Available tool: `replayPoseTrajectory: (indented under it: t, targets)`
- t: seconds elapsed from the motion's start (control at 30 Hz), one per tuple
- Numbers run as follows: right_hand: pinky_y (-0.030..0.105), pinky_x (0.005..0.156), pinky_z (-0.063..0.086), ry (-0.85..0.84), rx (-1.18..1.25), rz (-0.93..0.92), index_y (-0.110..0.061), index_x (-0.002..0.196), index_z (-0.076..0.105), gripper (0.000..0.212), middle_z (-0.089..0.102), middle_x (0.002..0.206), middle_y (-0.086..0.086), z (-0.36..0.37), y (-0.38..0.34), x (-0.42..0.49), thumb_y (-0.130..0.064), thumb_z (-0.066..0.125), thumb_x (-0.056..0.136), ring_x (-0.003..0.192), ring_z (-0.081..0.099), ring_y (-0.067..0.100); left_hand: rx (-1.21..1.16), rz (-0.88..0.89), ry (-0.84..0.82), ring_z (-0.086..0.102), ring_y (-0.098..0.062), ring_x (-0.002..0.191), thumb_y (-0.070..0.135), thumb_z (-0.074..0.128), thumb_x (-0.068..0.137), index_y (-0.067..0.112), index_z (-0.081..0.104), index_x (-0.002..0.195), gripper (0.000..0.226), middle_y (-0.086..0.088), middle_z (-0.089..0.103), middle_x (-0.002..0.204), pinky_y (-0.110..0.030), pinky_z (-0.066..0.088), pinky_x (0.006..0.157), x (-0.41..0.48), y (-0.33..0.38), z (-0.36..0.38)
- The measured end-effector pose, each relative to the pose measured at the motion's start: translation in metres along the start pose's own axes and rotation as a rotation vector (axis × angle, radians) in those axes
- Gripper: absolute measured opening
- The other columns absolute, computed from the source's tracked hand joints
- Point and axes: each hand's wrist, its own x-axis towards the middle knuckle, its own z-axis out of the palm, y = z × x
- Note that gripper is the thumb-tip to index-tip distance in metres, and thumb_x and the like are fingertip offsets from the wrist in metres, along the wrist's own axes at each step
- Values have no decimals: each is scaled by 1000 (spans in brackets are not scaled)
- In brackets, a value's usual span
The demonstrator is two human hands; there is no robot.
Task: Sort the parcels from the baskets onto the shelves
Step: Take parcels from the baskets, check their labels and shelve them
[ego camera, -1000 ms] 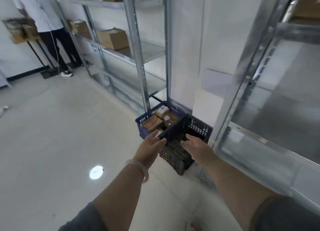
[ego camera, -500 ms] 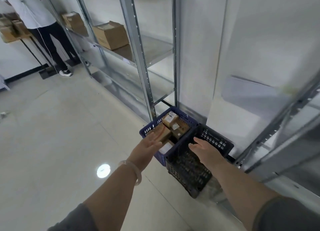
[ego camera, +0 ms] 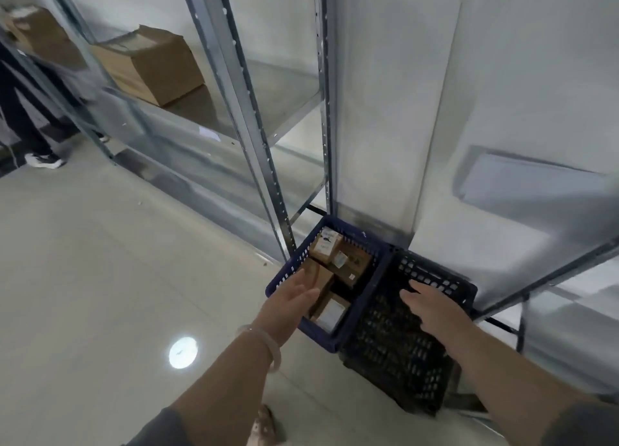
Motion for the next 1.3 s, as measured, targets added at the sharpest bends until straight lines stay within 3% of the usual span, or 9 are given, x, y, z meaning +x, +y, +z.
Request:
replayPoseTrajectory:
  t: [0.1,0.23,0.4,0.5,0.73,0.87,1.03,1.2,1.3]
  targets:
    - [50,112,33,78,123,121,-41,144,36,83,39,150,-6,31,-3,32,-69,61,70,136,39,24,69,-19,-31,56,0,102,30,57,98,30,42,143,47,6,57,130,-16,42,84,41,8,-58]
    - [47,113,32,106,159,138,-31,147,35,62,41,149,-1,88,-47,41,-47,57,92,136,40,24,171,-16,-90,57,14,72,19,51,101,44,47,99,25,19,59,92,0,42,54,99,19,-99]
    - [33,107,35,97,229,182,-25,150,33,58,39,150,-2,118,-50,78,-42,51,97,136,39,20,230,-100,-259,51,-11,122,33,56,97,29,36,146,53,7,50,139,-19,42,92,176,10,-89]
    - [28,98,34,152,273,225,-27,149,35,59,39,152,-1,111,-42,112,-43,53,96,136,39,19,244,-125,-315,44,-6,114,17,48,102,27,29,148,51,6,47,130,-8,41,82,213,5,-77]
    - [21,97,31,150,316,315,-20,147,38,53,42,145,-3,120,-30,201,-33,55,97,135,41,18,318,-223,-234,50,-11,122,25,59,96,30,41,145,53,7,54,136,-27,37,101,306,-41,-87]
    - [12,86,40,72,319,379,-26,136,45,38,52,132,-4,158,-3,256,-26,54,99,123,49,12,384,-303,-196,53,-10,115,21,58,97,25,43,145,51,6,54,137,-14,39,89,373,-82,-85]
    - [17,87,43,48,368,470,-25,146,39,54,50,139,-6,211,56,350,-35,56,96,118,54,13,497,-302,-166,50,10,75,15,54,99,34,49,109,22,24,52,86,2,38,54,464,-143,-67]
    - [18,98,35,44,415,511,-26,146,40,57,40,149,-4,268,117,443,-38,59,94,133,44,15,595,-304,-183,66,-7,89,30,58,96,31,63,117,22,14,69,95,-23,54,80,547,-231,-69]
    - [13,96,32,40,442,501,-25,144,41,52,44,145,-7,295,144,490,-38,55,96,125,46,10,610,-353,-181,66,-17,73,30,59,89,20,60,125,38,-3,68,97,-24,51,61,583,-276,-65]
